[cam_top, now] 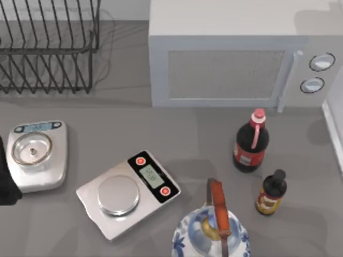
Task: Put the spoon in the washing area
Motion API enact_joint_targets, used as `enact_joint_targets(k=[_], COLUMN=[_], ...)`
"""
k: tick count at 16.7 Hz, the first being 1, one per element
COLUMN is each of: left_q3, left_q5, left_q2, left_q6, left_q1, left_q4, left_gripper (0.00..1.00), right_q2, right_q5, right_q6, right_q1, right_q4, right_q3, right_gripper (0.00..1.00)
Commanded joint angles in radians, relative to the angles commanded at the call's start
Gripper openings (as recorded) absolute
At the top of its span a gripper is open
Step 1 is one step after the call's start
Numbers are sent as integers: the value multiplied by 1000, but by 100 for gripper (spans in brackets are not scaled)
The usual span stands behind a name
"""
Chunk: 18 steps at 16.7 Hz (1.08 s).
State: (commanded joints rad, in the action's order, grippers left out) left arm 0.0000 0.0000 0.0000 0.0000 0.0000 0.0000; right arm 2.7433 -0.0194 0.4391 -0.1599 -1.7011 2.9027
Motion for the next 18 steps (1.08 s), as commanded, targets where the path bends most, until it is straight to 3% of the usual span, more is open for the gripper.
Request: enact_joint_targets(k=[5, 13, 18], left_q3=[0, 0, 0], left_q5=[0, 0, 0], left_q2=[0, 0, 0], left_q6=[0, 0, 0], left_q1=[0, 0, 0], left_q4=[0, 0, 0], left_gripper=[100, 100, 100], right_q2=[-19, -124, -134], right_q5=[1, 2, 2], right_q6=[3, 1, 2], right_q1=[-7, 2, 3], right_q4=[37, 276, 303], right_q3=[-43, -410, -439], right_gripper=[0, 0, 0])
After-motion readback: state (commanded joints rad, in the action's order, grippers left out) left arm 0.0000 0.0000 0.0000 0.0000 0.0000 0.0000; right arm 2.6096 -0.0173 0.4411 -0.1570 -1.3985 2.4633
